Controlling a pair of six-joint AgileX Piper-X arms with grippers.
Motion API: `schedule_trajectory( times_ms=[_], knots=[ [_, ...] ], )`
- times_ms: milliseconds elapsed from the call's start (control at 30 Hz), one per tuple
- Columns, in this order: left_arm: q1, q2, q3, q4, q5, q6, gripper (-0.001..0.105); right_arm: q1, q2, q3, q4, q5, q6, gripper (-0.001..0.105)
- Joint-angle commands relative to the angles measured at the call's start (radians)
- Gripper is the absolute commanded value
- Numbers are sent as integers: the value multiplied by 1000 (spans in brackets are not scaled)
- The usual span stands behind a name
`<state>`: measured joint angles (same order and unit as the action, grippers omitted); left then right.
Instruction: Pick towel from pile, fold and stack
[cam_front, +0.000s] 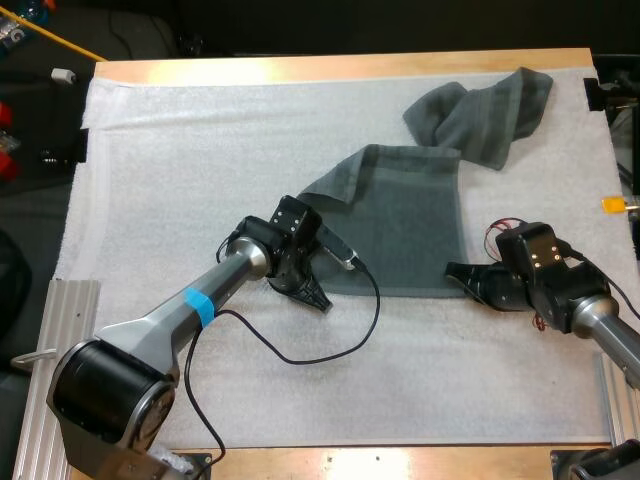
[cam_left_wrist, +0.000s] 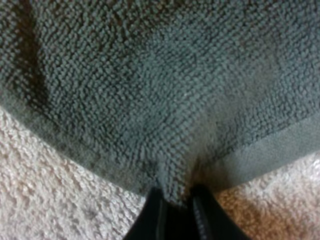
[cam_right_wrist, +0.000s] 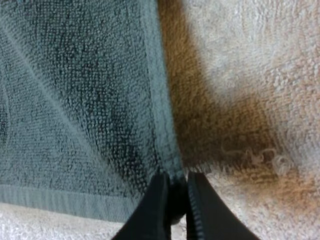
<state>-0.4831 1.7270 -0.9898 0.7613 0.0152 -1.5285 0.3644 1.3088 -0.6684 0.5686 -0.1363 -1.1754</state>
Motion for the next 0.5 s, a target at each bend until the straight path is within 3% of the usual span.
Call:
schedule_trajectory(
  times_ms=[0, 467],
  knots=[
    [-2, 7, 2, 28, -15, -9, 1, 1, -9, -1, 13, 4, -17, 0],
    [-2, -216, -5, 97, 15, -17, 1, 1, -94, -1, 13, 1, -19, 0]
  ],
)
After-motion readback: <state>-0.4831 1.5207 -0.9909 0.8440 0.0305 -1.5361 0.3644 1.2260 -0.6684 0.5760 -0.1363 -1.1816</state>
